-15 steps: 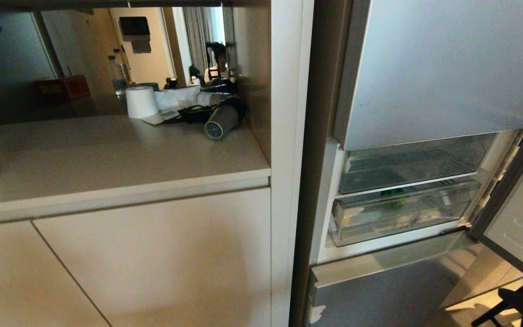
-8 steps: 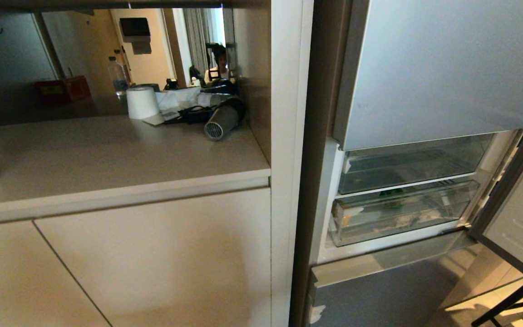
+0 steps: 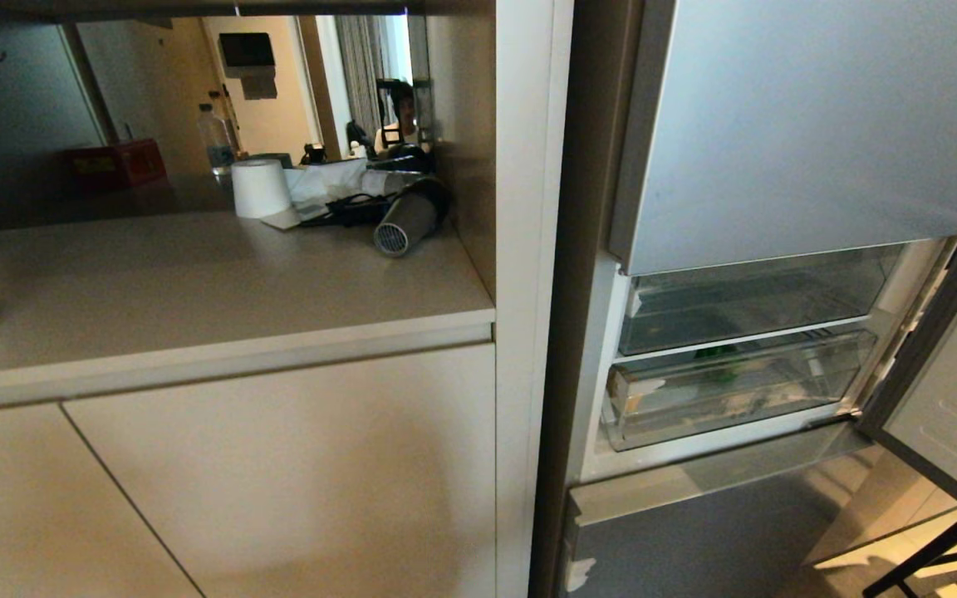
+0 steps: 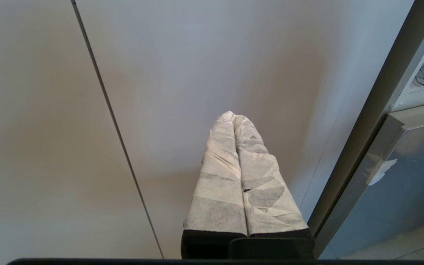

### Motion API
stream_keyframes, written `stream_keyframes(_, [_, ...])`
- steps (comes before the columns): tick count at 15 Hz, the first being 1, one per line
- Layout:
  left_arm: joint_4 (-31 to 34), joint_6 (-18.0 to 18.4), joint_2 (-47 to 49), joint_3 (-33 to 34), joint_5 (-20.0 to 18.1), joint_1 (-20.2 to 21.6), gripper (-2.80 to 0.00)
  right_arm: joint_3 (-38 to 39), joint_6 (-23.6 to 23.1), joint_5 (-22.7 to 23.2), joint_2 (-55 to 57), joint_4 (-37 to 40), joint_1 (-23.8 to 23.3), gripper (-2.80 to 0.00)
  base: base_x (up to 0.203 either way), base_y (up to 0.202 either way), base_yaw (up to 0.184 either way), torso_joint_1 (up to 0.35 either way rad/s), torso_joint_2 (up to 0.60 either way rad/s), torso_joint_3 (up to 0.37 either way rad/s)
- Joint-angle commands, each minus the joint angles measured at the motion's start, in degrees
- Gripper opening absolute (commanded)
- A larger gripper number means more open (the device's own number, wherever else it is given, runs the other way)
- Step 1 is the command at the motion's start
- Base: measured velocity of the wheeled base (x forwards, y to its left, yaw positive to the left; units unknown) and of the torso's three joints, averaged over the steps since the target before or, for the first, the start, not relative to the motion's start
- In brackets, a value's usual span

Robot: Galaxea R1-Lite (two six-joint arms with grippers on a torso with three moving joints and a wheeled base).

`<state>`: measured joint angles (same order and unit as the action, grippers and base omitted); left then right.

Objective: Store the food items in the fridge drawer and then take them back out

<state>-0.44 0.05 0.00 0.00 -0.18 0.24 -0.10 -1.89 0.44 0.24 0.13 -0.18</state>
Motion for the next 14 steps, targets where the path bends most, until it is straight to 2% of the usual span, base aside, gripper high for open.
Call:
stream_keyframes(1, [-0.1, 0.0, 0.0, 0.3, 0.0, 0.0, -2.80, 0.0, 0.0, 0.0, -0.2, 0.2, 0.0, -2.80, 0.000, 0.000, 0.000, 0.000, 0.00, 0.000])
stream_keyframes(6, [-0.1, 0.0, -0.1, 0.2, 0.0, 0.0, -2.80, 0.0, 0.0, 0.0, -0.2, 0.2, 0.0, -2.80, 0.001, 0.000, -0.019, 0.001, 0.00, 0.001])
stream_keyframes(14, [-0.1, 0.0, -0.1, 0.3, 0.0, 0.0, -2.80, 0.0, -0.3, 0.1, -0.2, 0.2, 0.0, -2.80, 0.001, 0.007, -0.174, 0.004, 0.00, 0.006])
